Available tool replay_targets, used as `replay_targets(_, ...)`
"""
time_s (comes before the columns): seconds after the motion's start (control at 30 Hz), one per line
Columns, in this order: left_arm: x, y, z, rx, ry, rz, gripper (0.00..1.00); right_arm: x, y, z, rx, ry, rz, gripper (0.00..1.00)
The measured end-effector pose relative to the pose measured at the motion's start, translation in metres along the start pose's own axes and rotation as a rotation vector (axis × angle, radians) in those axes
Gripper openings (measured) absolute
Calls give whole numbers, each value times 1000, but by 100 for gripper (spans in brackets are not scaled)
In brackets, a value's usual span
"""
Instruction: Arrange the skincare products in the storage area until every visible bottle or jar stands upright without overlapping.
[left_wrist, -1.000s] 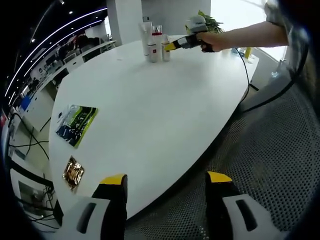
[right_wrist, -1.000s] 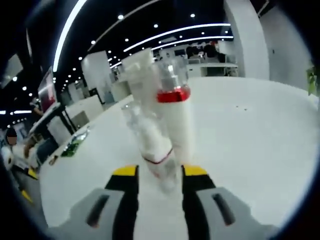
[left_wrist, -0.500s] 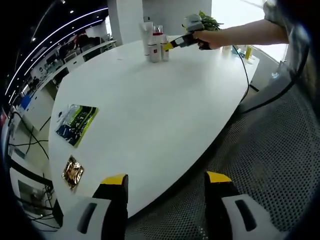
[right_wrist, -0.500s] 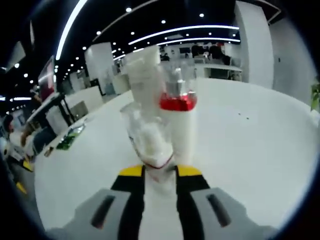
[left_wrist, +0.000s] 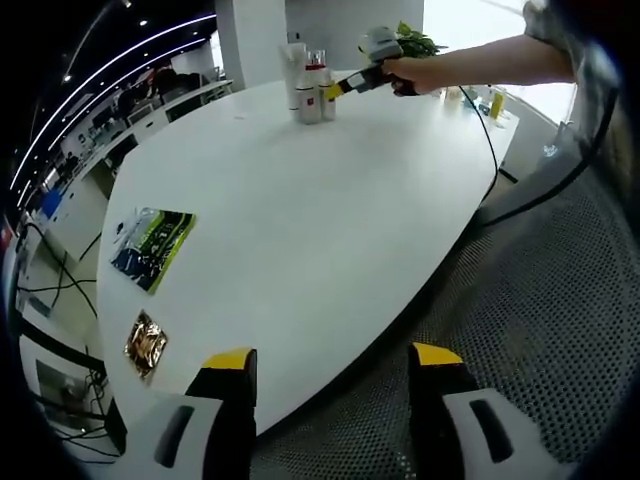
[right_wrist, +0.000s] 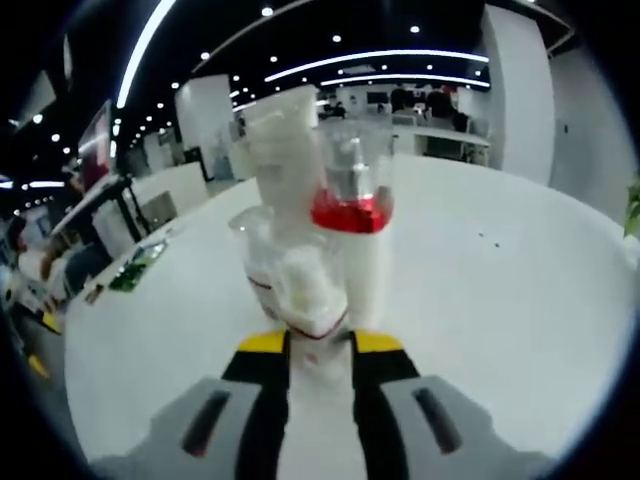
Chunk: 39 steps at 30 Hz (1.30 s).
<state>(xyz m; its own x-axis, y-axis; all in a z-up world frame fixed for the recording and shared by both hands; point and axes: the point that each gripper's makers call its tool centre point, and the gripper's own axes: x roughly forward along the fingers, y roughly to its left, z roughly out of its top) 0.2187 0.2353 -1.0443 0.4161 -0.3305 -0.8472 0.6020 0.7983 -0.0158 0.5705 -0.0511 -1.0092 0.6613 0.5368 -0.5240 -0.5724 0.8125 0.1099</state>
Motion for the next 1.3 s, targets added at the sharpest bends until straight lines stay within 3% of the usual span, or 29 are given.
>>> replay_targets(0.6, 0, 0, 0, 0, 1, 3, 63, 0, -4, 1, -24, 26, -3, 22)
replay_targets(0.73, 0, 1, 0, 0, -1, 4, 63, -3, -4, 0, -4, 25, -7, 29)
replay_targets(1.0, -1, 1, 2, 9, -12, 5, 61, -28, 3, -9, 79, 6, -35, 40)
replay_targets(1.2, -3, 1, 5, 22, -31, 13, 60, -61, 32, -17, 200, -54, -47, 43)
replay_targets(1.3, -3, 1, 6, 29, -38, 13, 60, -80, 51, -6, 228, -135, -54, 43)
